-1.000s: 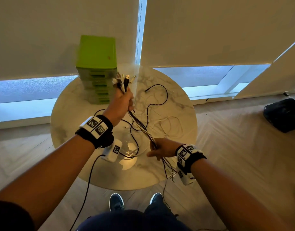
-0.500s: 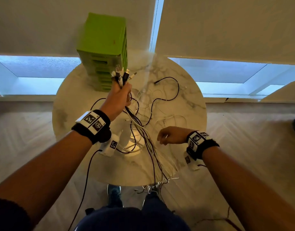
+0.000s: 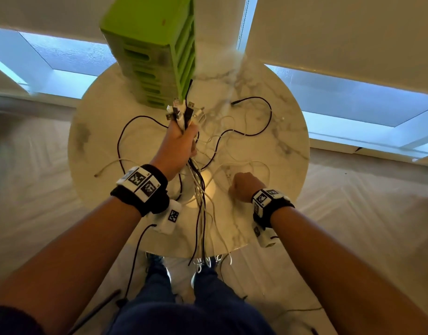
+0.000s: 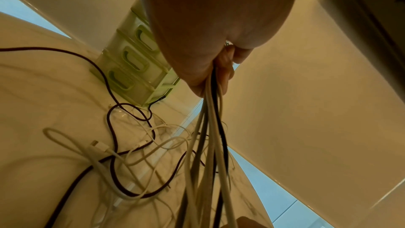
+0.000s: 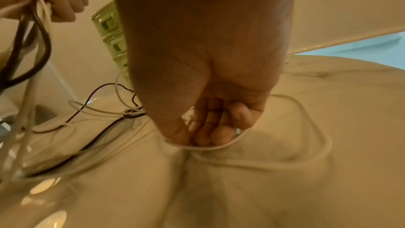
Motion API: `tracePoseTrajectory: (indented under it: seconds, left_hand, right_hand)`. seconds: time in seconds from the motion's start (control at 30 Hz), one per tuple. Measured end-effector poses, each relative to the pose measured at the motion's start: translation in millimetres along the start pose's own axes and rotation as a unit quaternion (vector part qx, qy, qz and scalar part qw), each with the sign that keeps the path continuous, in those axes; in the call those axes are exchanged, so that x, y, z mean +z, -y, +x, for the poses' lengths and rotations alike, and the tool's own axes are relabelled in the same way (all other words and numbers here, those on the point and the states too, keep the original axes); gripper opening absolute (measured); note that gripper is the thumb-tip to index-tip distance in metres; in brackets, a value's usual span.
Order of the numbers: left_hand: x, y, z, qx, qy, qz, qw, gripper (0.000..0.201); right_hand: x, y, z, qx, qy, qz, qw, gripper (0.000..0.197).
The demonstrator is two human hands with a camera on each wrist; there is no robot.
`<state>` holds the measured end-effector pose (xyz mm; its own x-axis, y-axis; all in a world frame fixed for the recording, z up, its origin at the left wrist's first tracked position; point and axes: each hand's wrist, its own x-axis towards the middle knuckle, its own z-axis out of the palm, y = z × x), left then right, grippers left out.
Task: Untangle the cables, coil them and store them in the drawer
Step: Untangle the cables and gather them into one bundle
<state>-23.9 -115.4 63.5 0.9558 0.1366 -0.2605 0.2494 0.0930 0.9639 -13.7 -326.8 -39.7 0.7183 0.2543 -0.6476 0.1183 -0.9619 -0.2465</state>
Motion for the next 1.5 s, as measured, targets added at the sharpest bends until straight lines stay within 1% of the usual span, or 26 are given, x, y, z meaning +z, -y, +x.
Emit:
tracePoseTrajectory:
  seconds: [0.1, 0.13, 0.17, 0.23, 0.3, 0.4, 0.5, 0.6, 0.67, 0.77, 0.8, 0.87, 0.9, 0.97, 1.07, 1.13, 1.2, 1.27, 1.33, 1.4, 1.43, 1.5]
  left_hand:
    - [1.4, 1.2, -2.1, -0.002, -0.007, 0.004, 1.000, 0.019]
    - [0.9, 1.3, -1.7, 0.000, -0.008, 0.006, 1.000, 0.019]
    - [0.0, 1.9, -0.8, 0.003, -0.008, 0.009, 1.000, 0.020]
    - [-1.9, 3.5, 1.5, 0.007, -0.007, 0.016, 1.000, 0.021]
    - [-3.2, 4.4, 3.3, 0.002, -0.005, 0.027, 1.000, 0.019]
    - [-2.3, 2.2, 3.2, -0.007, 0.010, 0.020, 1.000, 0.024]
    - [-0.8, -3.1, 1.0, -0.001, 0.031, 0.020, 0.999, 0.030]
    - [-2.4, -6.1, -0.8, -0.003, 0.052, -0.004, 0.999, 0.027]
    - [-5.0, -7.8, -2.6, -0.003, 0.067, -0.021, 0.998, 0.025]
    - [-10.1, -10.4, -6.6, 0.014, 0.083, -0.018, 0.996, 0.024]
    - [-11.7, -10.9, -8.0, 0.018, 0.085, -0.018, 0.996, 0.025]
    - [-14.9, -11.4, -10.2, 0.012, 0.079, -0.024, 0.997, 0.032]
    - [-16.5, -12.0, -11.1, 0.005, 0.072, -0.031, 0.997, 0.034]
    - [-19.8, -14.5, -11.9, 0.001, 0.056, -0.038, 0.998, 0.034]
    - [-25.2, -21.7, -11.5, -0.006, 0.032, -0.036, 0.999, 0.038]
    - [-28.9, -24.2, -9.7, -0.006, 0.043, -0.034, 0.998, 0.041]
    - [-31.1, -23.0, -8.3, 0.022, 0.055, 0.022, 0.998, 0.041]
    - [-32.4, -22.3, -7.1, 0.047, 0.053, 0.074, 0.995, 0.040]
    - [-32.8, -21.9, -3.0, 0.041, 0.033, 0.065, 0.997, 0.043]
    - [-35.9, -23.2, 1.5, 0.035, 0.000, 0.039, 0.999, 0.044]
    - [-39.3, -23.9, 4.2, 0.031, -0.016, 0.014, 0.999, 0.041]
    - [-46.9, -30.2, 7.6, 0.020, -0.044, -0.036, 0.998, 0.027]
  right_hand:
    - [-7.0, 0.1, -9.7, -0.119, 0.064, -0.042, 0.990, 0.019]
    - [-9.1, -0.3, -14.1, -0.152, 0.069, -0.032, 0.985, 0.018]
    - [-12.3, -0.6, -19.5, -0.177, 0.054, -0.008, 0.983, 0.018]
    - [-22.4, 0.2, -28.7, -0.199, -0.021, 0.059, 0.978, 0.015]
    - [-34.6, 3.4, -35.9, -0.202, -0.098, 0.120, 0.967, 0.013]
    - [-50.0, 13.0, -42.8, -0.222, -0.165, 0.168, 0.946, 0.012]
    - [-61.3, 29.4, -45.7, -0.253, -0.229, 0.219, 0.914, 0.014]
    - [-69.7, 50.1, -46.6, -0.277, -0.303, 0.214, 0.886, 0.016]
    - [-69.7, 61.7, -48.4, -0.285, -0.322, 0.168, 0.887, 0.014]
    - [-64.6, 75.5, -51.8, -0.272, -0.318, 0.122, 0.900, 0.014]
    - [-62.9, 79.7, -52.0, -0.274, -0.316, 0.124, 0.900, 0.015]
    - [-61.9, 87.4, -52.8, -0.289, -0.304, 0.150, 0.895, 0.014]
    - [-61.9, 90.2, -53.6, -0.293, -0.288, 0.173, 0.895, 0.015]
    - [-60.4, 92.5, -56.5, -0.285, -0.242, 0.195, 0.907, 0.018]
    - [-53.6, 90.1, -62.7, -0.291, -0.205, 0.155, 0.922, 0.026]
    - [-49.9, 91.1, -64.2, -0.292, -0.196, 0.166, 0.921, 0.026]
    - [-49.9, 96.6, -64.1, -0.291, -0.195, 0.180, 0.919, 0.025]
    - [-52.0, 105.1, -65.7, -0.300, -0.185, 0.179, 0.919, 0.025]
    - [-54.2, 110.5, -68.8, -0.300, -0.160, 0.180, 0.923, 0.026]
    - [-52.3, 108.1, -69.5, -0.298, -0.148, 0.169, 0.928, 0.032]
    - [-49.5, 103.4, -69.3, -0.301, -0.153, 0.148, 0.929, 0.034]
    - [-39.5, 83.6, -64.7, -0.299, -0.159, 0.087, 0.937, 0.035]
